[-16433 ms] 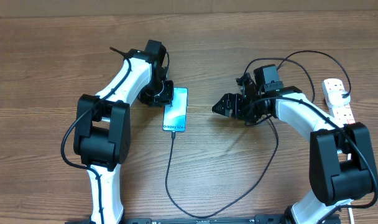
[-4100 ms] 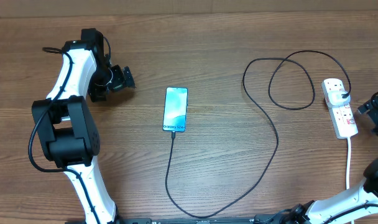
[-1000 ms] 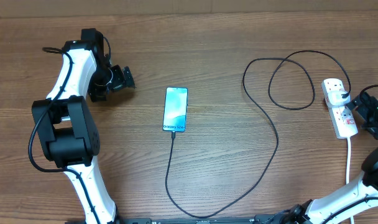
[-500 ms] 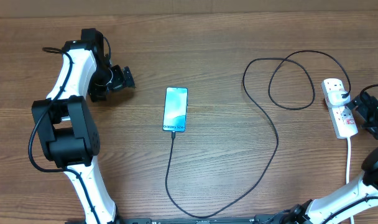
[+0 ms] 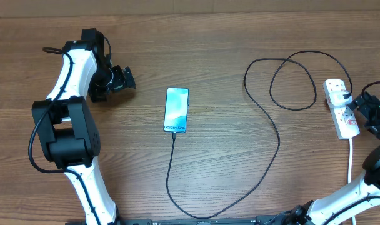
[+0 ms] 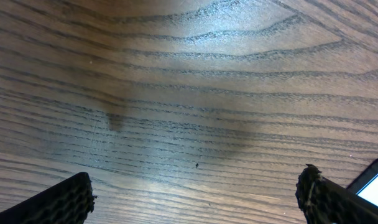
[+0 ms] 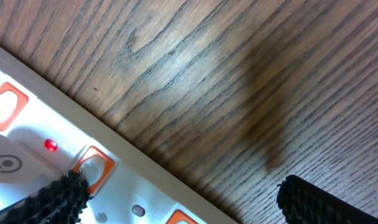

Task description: Plug charger to phone and switch on socket

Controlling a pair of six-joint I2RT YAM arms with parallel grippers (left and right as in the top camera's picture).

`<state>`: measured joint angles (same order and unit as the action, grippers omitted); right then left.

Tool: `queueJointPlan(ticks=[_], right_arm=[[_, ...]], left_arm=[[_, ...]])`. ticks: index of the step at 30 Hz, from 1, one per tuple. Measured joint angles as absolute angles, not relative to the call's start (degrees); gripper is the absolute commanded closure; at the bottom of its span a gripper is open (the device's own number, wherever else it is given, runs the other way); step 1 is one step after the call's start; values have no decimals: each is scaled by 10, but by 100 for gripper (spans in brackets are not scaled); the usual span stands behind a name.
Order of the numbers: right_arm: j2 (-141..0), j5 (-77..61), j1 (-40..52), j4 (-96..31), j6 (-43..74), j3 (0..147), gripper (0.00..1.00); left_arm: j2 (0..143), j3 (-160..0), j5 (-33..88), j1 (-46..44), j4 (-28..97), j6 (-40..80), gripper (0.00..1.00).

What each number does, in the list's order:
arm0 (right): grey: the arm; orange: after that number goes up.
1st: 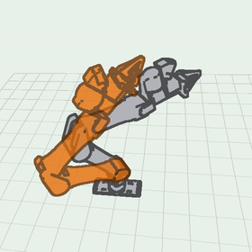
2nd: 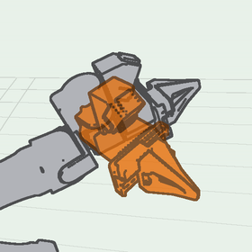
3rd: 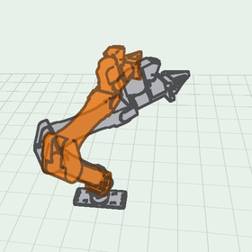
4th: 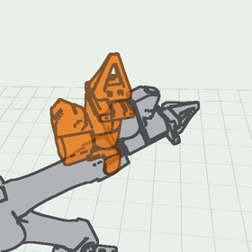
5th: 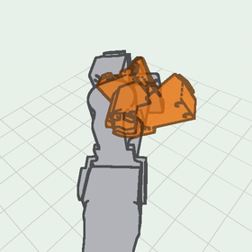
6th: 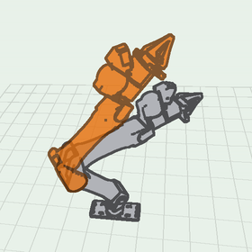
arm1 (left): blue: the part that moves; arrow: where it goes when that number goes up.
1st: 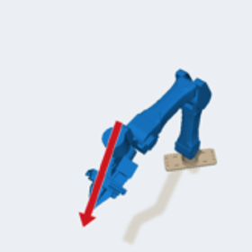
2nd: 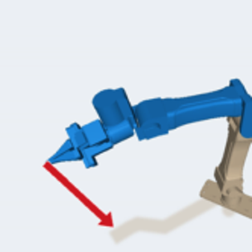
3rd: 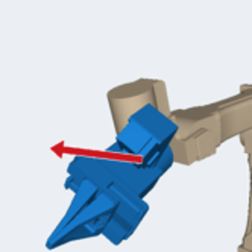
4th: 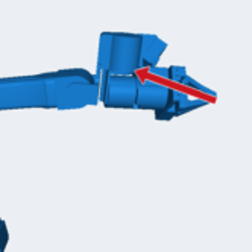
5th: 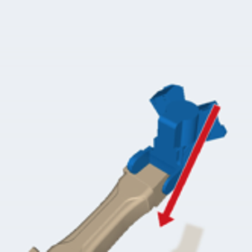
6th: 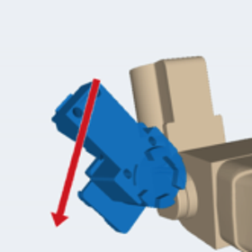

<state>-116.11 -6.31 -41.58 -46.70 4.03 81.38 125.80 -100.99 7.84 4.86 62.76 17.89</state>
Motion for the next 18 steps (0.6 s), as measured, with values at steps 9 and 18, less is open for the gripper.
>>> queueJointPlan(ticks=[9, 18], right_arm=[[-1161, -60, -416, -465, 36, 814, 0], [-1141, -34, -408, -460, 43, 814, 0]], left_arm=[[1258, -1010, 78, 49, 628, 179, 0], [1258, -1010, 78, 49, 628, 179, 0]])
